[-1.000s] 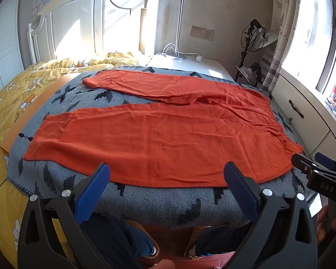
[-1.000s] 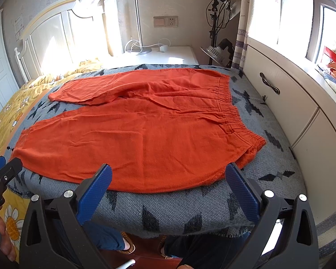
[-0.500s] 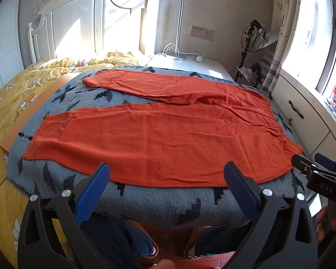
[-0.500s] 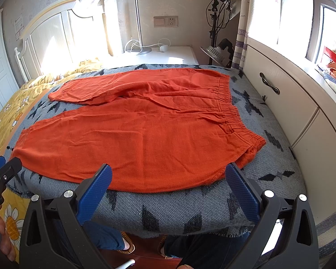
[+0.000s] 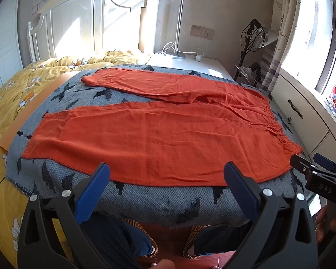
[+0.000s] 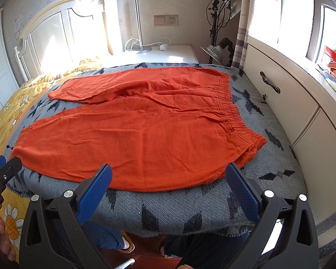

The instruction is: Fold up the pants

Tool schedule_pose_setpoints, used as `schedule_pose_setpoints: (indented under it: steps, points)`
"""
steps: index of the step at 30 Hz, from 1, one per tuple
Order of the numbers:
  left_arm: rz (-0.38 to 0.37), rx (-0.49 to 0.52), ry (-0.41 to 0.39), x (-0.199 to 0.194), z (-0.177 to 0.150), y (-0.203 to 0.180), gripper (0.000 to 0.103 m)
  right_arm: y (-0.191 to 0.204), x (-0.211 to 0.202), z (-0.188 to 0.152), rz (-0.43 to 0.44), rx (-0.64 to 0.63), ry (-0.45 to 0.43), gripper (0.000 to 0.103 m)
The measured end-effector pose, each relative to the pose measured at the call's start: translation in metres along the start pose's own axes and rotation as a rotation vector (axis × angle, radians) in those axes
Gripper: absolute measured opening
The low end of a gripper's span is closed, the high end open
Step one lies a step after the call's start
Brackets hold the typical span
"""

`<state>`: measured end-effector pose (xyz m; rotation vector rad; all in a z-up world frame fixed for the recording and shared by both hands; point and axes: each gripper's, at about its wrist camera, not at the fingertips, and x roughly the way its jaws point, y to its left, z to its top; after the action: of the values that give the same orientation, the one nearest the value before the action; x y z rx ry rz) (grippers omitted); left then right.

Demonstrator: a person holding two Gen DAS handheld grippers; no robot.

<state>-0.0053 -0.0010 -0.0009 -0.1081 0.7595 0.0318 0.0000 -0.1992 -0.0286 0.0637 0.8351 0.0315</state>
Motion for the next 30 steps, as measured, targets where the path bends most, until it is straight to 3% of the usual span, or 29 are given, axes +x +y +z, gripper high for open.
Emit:
schedule_pose_setpoints:
  steps: [12,16,19,26,30]
  points:
    - [-0.007,0.001,0.011,0.006,-0.004,-0.004,0.101,-0.003,0.005,-0.005,0.005,0.001,0.010,0.098]
    - [-0.026,-0.005,0.023,0.011,-0.005,-0.002,0.101,-0.011,0.014,0.006,0.051,0.009,0.032,0.098]
    - [-0.052,-0.021,0.007,0.015,-0.005,0.002,0.101,-0.037,0.031,0.037,0.140,0.056,0.066,0.098]
    - [-0.142,-0.002,-0.073,0.019,-0.005,0.004,0.101,-0.108,0.128,0.160,0.172,0.004,0.167,0.098]
    - [-0.088,0.052,-0.048,0.031,-0.005,0.005,0.101,-0.134,0.206,0.221,0.058,-0.077,0.245,0.098]
